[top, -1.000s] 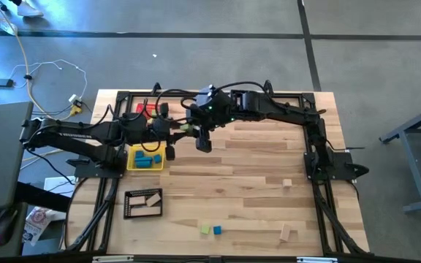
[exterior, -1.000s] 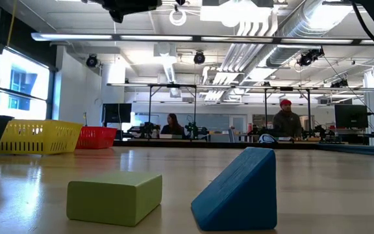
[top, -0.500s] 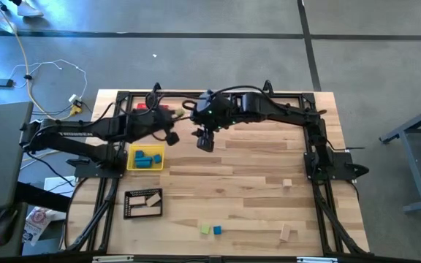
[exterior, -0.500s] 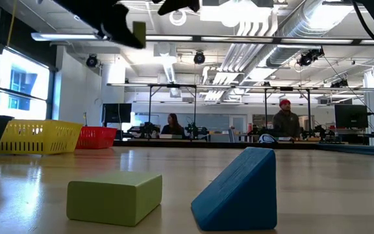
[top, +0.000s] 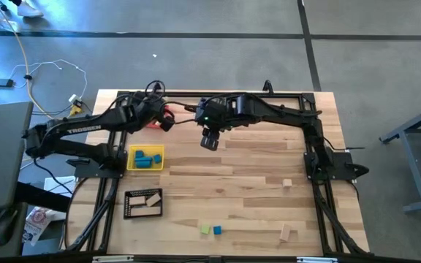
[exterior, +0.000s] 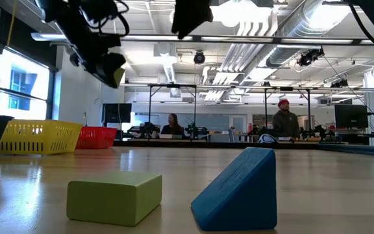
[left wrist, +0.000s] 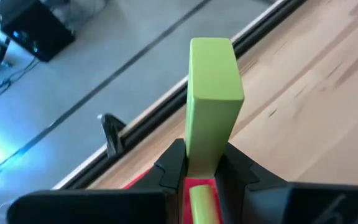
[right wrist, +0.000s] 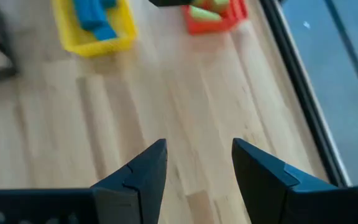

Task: Sort & place blocks by color
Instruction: Put the rectangular green block into the red basket, then put the triangular blue block into the yellow basket

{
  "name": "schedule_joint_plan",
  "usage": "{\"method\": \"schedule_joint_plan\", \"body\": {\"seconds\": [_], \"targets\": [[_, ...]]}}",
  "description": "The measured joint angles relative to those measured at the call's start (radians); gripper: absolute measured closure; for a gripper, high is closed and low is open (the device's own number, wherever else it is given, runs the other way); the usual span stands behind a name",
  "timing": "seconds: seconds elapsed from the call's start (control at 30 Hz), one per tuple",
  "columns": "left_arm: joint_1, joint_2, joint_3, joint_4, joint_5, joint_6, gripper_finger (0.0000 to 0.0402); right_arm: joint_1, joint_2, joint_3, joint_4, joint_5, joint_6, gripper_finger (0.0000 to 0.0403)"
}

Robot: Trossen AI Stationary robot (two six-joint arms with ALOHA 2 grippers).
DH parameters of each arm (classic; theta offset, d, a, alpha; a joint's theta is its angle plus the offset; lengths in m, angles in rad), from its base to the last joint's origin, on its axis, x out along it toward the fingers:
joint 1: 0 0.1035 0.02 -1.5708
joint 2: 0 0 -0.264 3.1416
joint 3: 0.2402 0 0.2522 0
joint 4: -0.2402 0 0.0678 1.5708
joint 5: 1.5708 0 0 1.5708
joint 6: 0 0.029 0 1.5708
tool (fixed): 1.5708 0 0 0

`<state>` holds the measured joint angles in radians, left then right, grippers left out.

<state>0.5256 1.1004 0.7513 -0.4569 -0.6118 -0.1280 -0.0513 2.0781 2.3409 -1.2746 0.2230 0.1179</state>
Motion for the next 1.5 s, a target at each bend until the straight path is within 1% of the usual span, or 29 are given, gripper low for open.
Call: {"method": "schedule_joint_plan", "body": {"seconds": [0.13, 0.2, 0.37, 0.47, 0.57, 0.63, 0.7, 0.8, 0.93, 1.03, 1.17, 1.5], "targets": [[0.040, 0.069, 0.000, 0.001, 0.004, 0.000, 0.0363, -0.002, 0.018, 0.000, -0.032, 0.024, 0.023, 0.0233], [0.060, 0.099, 0.000, -0.007, 0.008, 0.000, 0.0363, -0.002, 0.030, 0.000, -0.048, 0.000, 0.024, 0.0233], [0.100, 0.154, 0.000, -0.050, 0.007, 0.000, 0.0363, -0.002, 0.053, 0.000, -0.159, -0.092, 0.052, 0.0233], [0.126, 0.167, 0.000, -0.083, 0.014, -0.019, 0.0363, 0.000, 0.072, 0.000, -0.238, -0.105, 0.100, 0.0233], [0.151, 0.169, 0.000, -0.122, 0.079, -0.030, 0.0363, 0.007, 0.087, 0.000, -0.300, -0.106, 0.126, 0.0233], [0.169, 0.169, 0.000, -0.156, 0.135, -0.031, 0.0363, 0.015, 0.099, 0.000, -0.294, -0.133, 0.124, 0.0233], [0.184, 0.169, 0.000, -0.191, 0.169, -0.043, 0.0363, 0.025, 0.110, 0.000, -0.286, -0.182, 0.101, 0.0233], [0.205, 0.169, 0.000, -0.237, 0.186, -0.053, 0.0363, 0.044, 0.129, 0.000, -0.293, -0.229, 0.068, 0.0233], [0.229, 0.169, 0.000, -0.257, 0.196, -0.052, 0.0357, 0.079, 0.154, 0.000, -0.295, -0.291, 0.040, 0.0233], [0.243, 0.169, 0.000, -0.258, 0.244, -0.022, 0.0347, 0.111, 0.170, 0.000, -0.291, -0.343, 0.039, 0.0233], [0.247, 0.169, 0.000, -0.258, 0.290, -0.010, 0.0329, 0.164, 0.190, 0.000, -0.284, -0.354, 0.041, 0.0233], [0.247, 0.169, 0.000, -0.258, 0.293, 0.000, 0.0281, 0.285, 0.246, 0.000, -0.248, -0.355, 0.039, 0.0233]]}}
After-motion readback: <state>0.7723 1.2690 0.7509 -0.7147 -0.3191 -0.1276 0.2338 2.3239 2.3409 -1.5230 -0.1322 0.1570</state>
